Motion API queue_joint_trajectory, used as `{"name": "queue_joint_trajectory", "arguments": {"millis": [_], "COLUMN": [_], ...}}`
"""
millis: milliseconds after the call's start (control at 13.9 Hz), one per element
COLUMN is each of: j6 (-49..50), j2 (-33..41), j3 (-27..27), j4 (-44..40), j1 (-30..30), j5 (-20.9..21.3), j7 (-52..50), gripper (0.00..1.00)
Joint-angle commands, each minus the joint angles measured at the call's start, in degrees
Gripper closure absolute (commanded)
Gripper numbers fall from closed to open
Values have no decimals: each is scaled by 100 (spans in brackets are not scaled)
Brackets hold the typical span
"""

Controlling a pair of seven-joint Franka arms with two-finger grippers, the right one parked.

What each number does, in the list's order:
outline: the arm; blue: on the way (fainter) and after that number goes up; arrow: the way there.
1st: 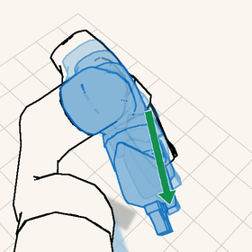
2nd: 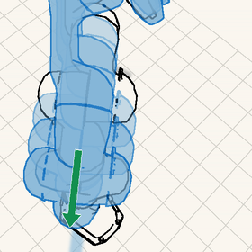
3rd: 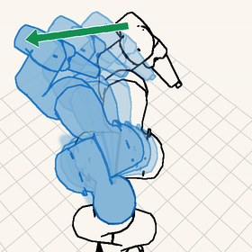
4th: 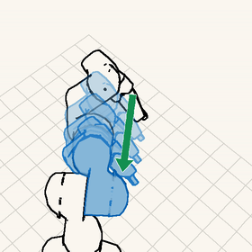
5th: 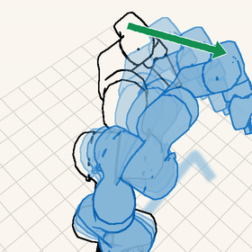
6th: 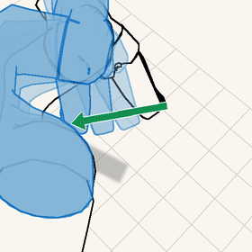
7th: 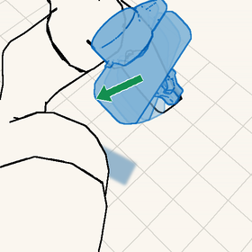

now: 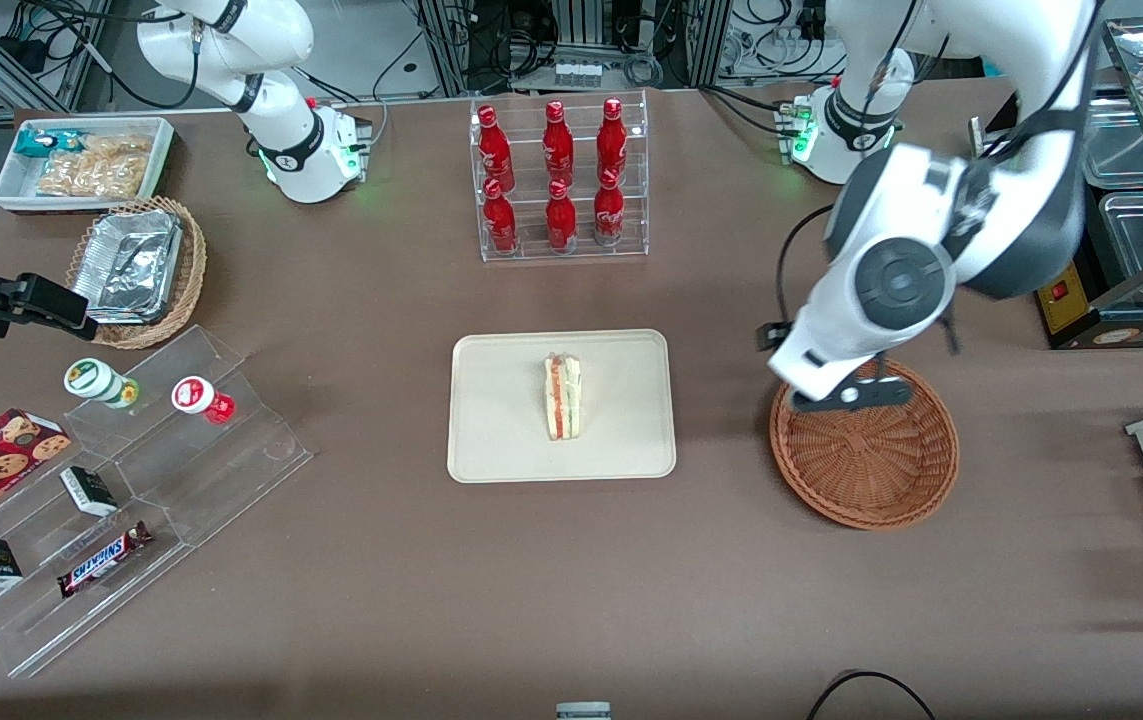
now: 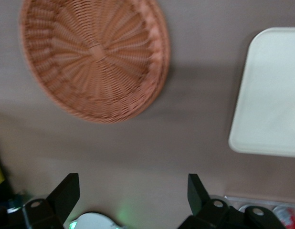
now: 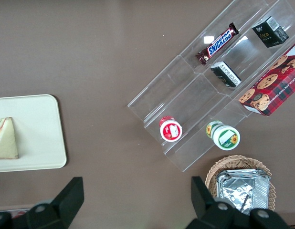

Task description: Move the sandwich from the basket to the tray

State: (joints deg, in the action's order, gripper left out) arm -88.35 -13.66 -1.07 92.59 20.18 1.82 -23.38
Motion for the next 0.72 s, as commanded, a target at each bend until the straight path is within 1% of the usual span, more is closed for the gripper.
{"name": "queue_joint_trajectory", "arguments": {"millis": [0, 144, 216, 360, 649], "j6": [282, 528, 695, 854, 802], "j2": [618, 899, 1014, 1216, 1410], "j3": [282, 283, 152, -7, -761], "j4": [277, 250, 250, 242, 180], "j1": [65, -57, -388, -688, -1865], "j5": [-94, 2, 3, 3, -6], "j7": [473, 659, 659, 659, 763], "gripper": [0, 0, 0, 0, 0]}}
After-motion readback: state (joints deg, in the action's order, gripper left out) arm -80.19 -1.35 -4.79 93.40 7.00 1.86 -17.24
